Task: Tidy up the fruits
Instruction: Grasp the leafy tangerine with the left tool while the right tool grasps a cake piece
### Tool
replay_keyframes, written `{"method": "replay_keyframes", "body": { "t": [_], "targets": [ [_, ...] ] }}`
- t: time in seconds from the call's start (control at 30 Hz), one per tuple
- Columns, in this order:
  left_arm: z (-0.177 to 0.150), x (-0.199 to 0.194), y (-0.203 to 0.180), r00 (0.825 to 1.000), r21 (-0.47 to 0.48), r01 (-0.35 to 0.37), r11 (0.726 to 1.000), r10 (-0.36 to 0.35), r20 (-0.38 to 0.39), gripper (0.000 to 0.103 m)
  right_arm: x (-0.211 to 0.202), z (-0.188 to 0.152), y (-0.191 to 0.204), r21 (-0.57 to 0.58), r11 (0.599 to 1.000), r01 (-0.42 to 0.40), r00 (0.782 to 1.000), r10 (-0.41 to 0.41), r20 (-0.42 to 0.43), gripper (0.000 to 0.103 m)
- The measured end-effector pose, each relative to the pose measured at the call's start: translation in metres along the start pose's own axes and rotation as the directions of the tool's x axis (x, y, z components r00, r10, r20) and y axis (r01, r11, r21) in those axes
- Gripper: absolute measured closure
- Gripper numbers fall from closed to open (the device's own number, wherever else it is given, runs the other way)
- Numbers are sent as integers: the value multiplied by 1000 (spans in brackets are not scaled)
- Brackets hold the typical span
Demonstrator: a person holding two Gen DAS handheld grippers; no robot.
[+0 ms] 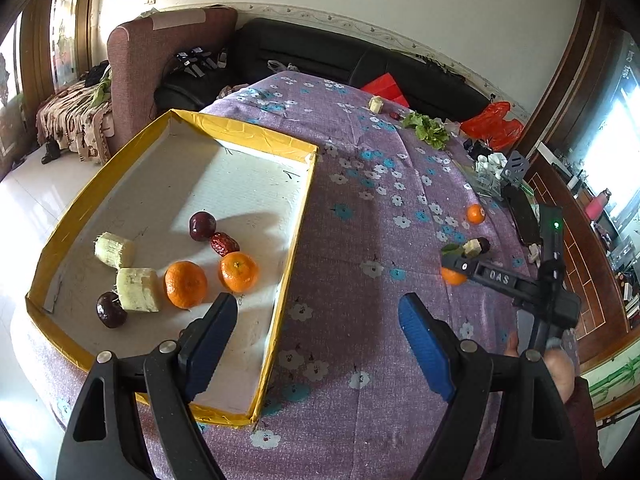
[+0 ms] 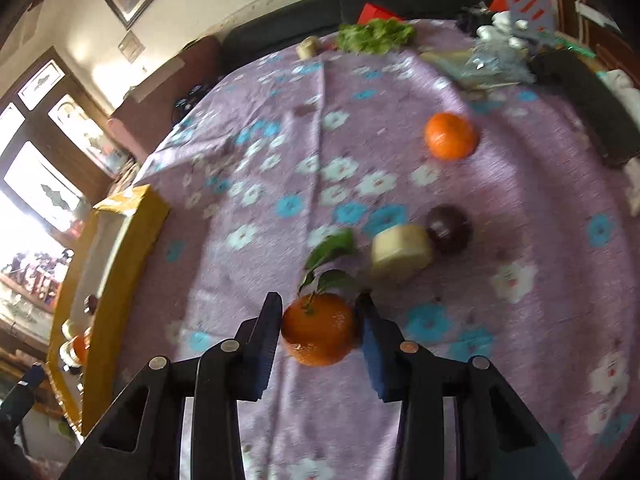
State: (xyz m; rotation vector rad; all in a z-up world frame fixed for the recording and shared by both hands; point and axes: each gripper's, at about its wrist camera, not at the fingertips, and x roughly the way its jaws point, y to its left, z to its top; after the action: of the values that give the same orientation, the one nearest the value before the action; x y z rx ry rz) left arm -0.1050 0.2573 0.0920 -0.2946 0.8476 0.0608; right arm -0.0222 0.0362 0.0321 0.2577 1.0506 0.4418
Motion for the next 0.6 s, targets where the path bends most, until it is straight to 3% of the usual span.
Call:
{"method": "replay_keyframes", "body": {
  "t": [0.17,0.23,0.37,0.5,0.6],
  "targets": [
    [-2,12,-4,999,9,27,1000,-27,-32,21,-13,-19,22,-80,983,-166,985,162,-49,61],
    [-4,15,-6,998,18,37,999,-36,-42,21,-24,-19,17,-74,982,-175,984,173,-32,57],
    [-6,22,-8,997,27,55,998,-53,-51,21,-49,-2,-17,-32,999,3,996,0,90,57],
    [-9,31,-11,994,33,81,996,-79,-74,21,-51,14,-46,58,996,66,989,-73,128,56],
    [-14,39,-19,992,72,92,993,-85,-90,21,-36,19,-42,33,995,98,988,-102,115,55]
  ]
}}
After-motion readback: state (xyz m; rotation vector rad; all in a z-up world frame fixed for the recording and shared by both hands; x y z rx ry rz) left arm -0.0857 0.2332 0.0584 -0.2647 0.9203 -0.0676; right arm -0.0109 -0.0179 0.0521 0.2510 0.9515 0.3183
